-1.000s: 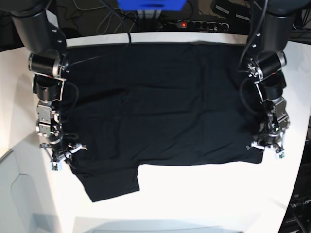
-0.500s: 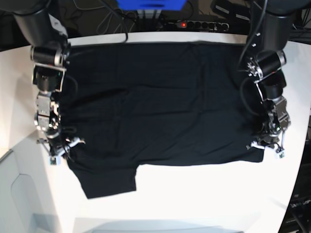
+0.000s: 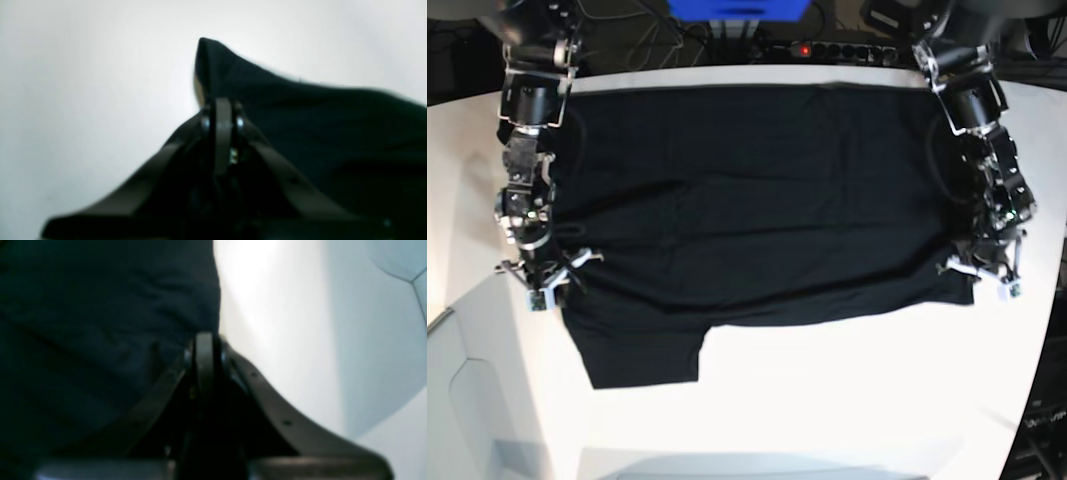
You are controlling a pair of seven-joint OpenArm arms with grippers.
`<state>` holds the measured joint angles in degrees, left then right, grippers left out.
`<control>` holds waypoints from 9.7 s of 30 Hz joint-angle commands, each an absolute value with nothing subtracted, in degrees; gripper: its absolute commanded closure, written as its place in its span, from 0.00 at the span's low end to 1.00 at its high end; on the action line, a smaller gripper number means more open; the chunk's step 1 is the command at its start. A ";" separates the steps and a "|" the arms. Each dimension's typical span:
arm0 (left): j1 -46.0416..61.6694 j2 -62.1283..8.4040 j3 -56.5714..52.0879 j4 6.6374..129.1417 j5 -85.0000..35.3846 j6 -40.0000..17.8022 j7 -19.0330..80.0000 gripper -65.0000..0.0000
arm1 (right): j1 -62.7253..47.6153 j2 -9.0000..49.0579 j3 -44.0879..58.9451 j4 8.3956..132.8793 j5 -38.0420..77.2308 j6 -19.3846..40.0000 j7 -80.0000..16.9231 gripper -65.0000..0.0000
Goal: Fold the T-shirt properly
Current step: 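Grasp the hem corners with both grippers and lift, then fold the hem over toward the collar with both grippers, then reach the right gripper to the folded hem corner and grasp it, then pull the hem corner toward the collar edge with the right gripper, then hold both ends of the folded strip and straighten it with both grippers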
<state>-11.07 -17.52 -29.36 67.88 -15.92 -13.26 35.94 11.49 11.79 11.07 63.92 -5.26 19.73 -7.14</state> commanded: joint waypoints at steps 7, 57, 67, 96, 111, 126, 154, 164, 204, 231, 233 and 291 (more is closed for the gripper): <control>-6.73 -18.77 -29.67 71.43 -17.89 -13.32 35.30 1.00 | 7.78 12.79 11.21 70.29 -4.70 20.00 -5.93 1.00; -27.82 -22.11 -20.18 36.26 -17.45 -12.70 21.67 0.45 | 8.40 12.97 10.59 69.93 -5.14 20.00 -6.02 1.00; -27.47 -22.02 -19.74 36.09 -17.45 -12.70 21.93 0.90 | 9.89 12.97 10.59 69.93 -5.14 20.00 -6.02 1.00; -24.04 -23.08 -28.35 65.27 -17.89 -12.79 38.55 1.00 | 10.95 12.97 12.00 76.26 -4.79 20.00 -6.02 1.00; -8.31 -16.48 -37.93 88.22 -17.98 -13.41 43.91 1.00 | 0.04 12.62 18.15 87.69 -4.70 25.54 -5.85 1.00; 9.71 -15.96 -46.37 101.23 -29.32 -13.41 44.00 1.00 | -16.84 12.62 18.15 102.29 -4.70 25.71 -5.49 1.00; 20.97 -14.20 -50.95 100.79 -34.68 -13.41 43.47 1.00 | -28.35 12.70 22.02 100.09 -4.79 25.98 -5.32 1.00; 20.70 -13.93 -50.95 95.60 -35.03 -13.41 43.38 1.00 | -23.78 12.88 22.11 93.76 -4.79 25.98 -5.32 1.00; 21.32 -10.77 -50.86 89.27 -35.03 -13.49 44.00 0.69 | -14.37 9.63 19.91 107.03 -5.05 25.98 -10.68 0.64; 21.05 -11.03 -51.03 89.19 -35.03 -13.49 43.91 0.69 | 7.08 12.18 8.13 73.45 -5.14 25.98 -27.65 0.68; 20.70 -11.03 -51.12 89.19 -34.86 -13.49 43.91 0.69 | 6.73 12.18 8.66 75.30 -5.14 25.98 -27.65 0.88; 18.68 -13.58 -51.30 91.74 -35.12 -13.49 44.00 0.68 | -27.47 5.93 29.05 109.58 -4.79 25.89 -27.65 0.57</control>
